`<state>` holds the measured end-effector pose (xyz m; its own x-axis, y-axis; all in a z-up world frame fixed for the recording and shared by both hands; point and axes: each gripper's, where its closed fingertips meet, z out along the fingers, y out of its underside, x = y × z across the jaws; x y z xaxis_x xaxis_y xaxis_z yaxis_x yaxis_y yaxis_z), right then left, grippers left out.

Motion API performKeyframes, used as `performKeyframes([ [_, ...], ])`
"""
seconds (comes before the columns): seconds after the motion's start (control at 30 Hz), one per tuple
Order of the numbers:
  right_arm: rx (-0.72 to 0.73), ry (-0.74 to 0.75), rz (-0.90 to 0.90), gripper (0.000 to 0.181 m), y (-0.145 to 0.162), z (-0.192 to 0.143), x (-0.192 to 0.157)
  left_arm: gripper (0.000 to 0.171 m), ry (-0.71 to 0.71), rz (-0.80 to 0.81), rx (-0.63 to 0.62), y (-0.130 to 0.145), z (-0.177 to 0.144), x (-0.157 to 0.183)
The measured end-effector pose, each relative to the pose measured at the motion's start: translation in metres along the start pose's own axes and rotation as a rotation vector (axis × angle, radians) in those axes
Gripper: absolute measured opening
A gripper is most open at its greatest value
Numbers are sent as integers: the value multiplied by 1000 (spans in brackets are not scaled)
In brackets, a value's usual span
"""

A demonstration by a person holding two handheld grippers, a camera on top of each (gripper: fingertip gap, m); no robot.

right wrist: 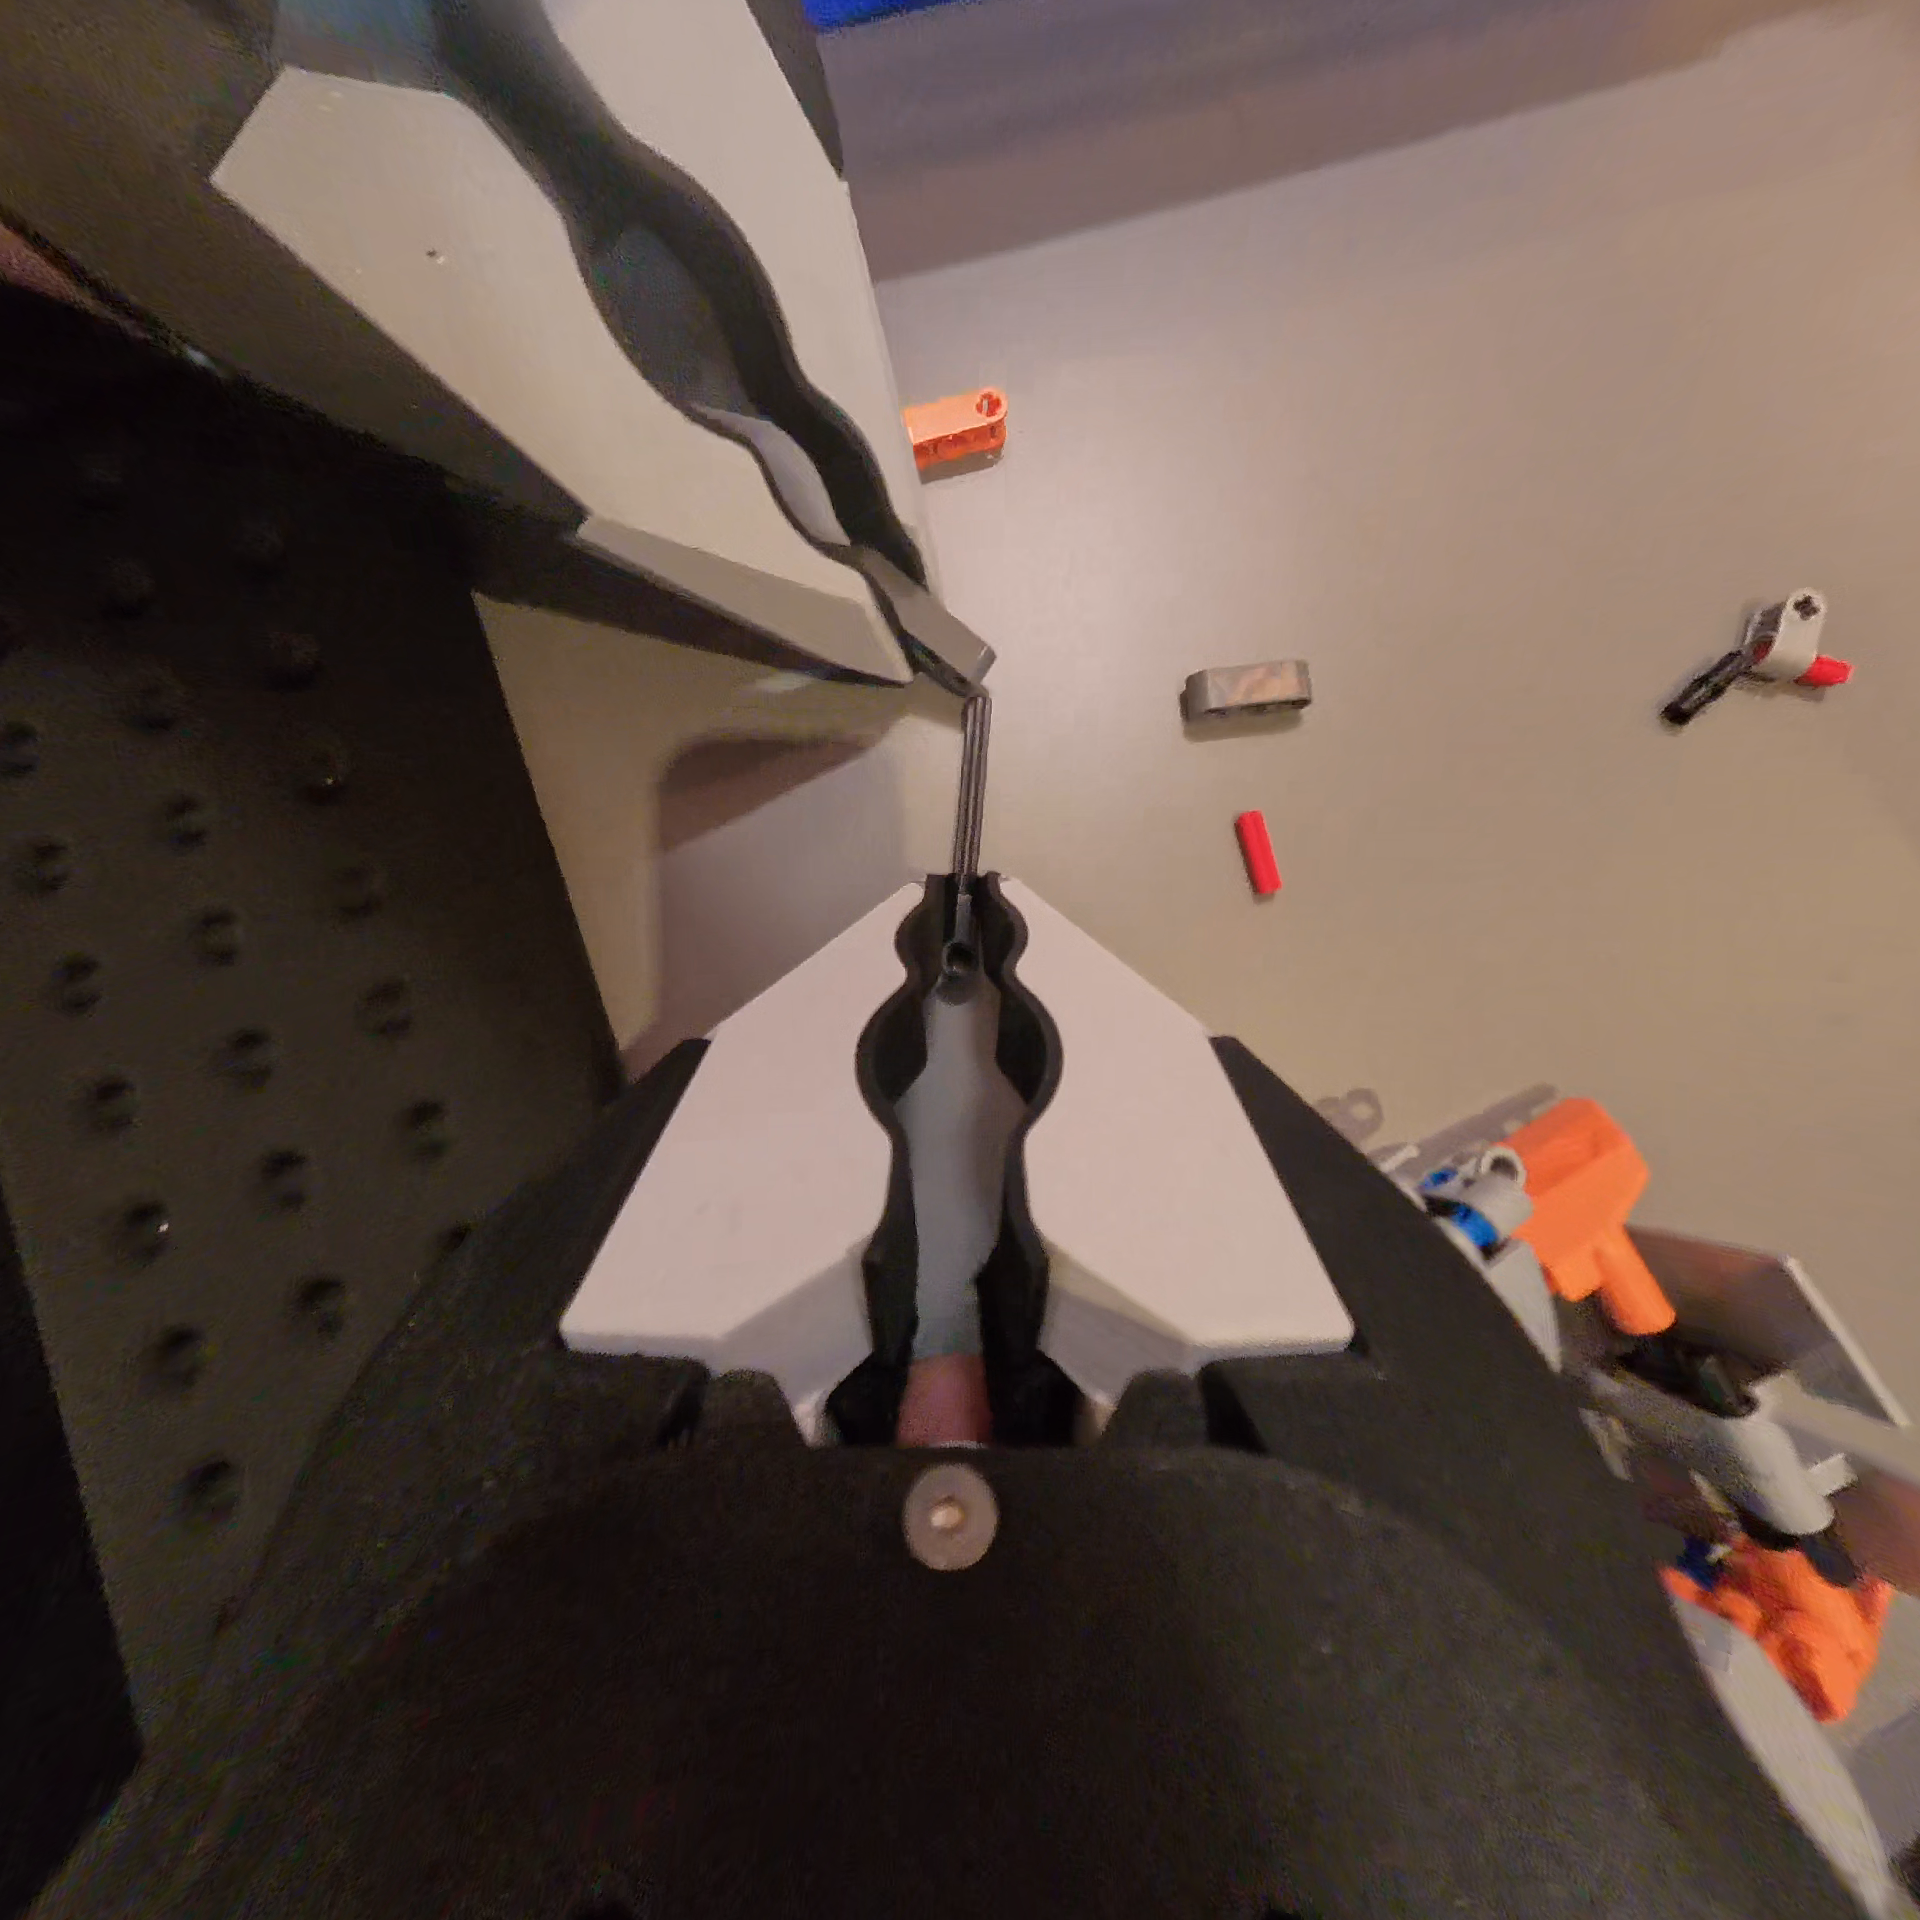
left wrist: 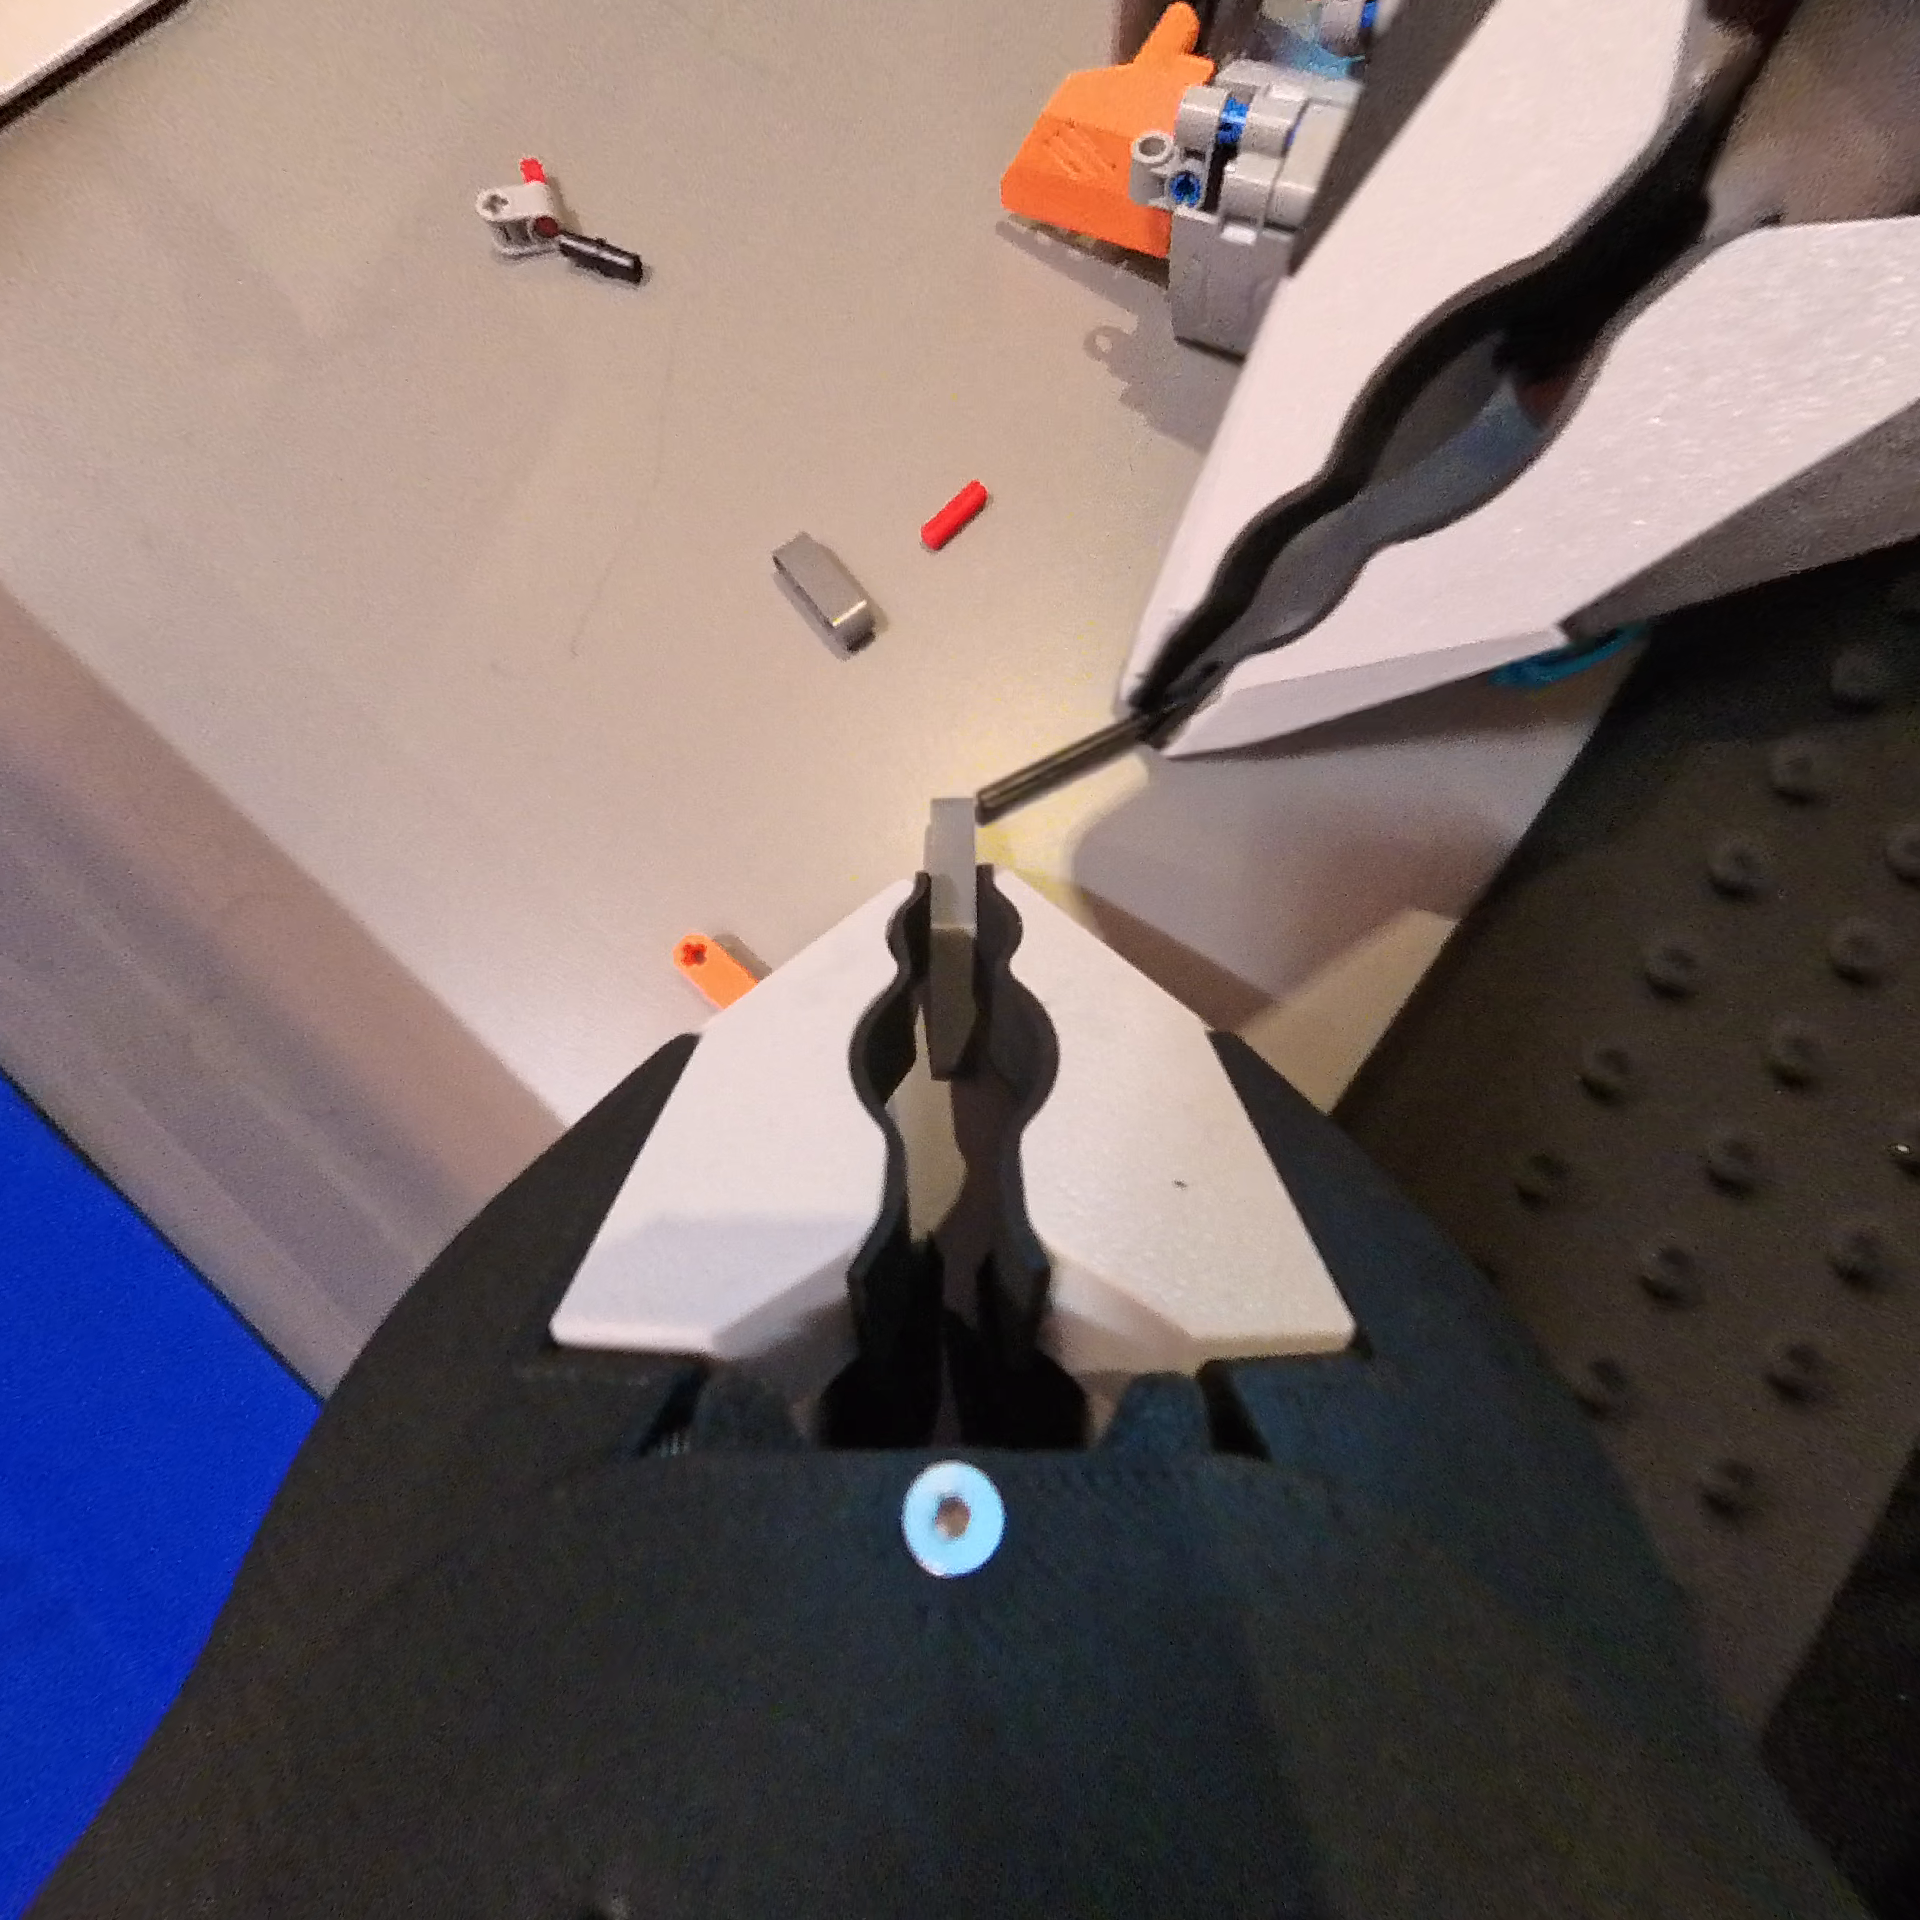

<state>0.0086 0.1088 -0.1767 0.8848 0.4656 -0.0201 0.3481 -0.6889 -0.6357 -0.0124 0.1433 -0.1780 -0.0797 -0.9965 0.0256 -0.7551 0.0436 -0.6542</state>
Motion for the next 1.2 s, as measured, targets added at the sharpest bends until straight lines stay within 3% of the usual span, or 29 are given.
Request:
performKeyframes([
  [1.2, 72, 45, 90, 3, -5, 1, 16, 5, -106, -29, 1, -12, 11, -10],
])
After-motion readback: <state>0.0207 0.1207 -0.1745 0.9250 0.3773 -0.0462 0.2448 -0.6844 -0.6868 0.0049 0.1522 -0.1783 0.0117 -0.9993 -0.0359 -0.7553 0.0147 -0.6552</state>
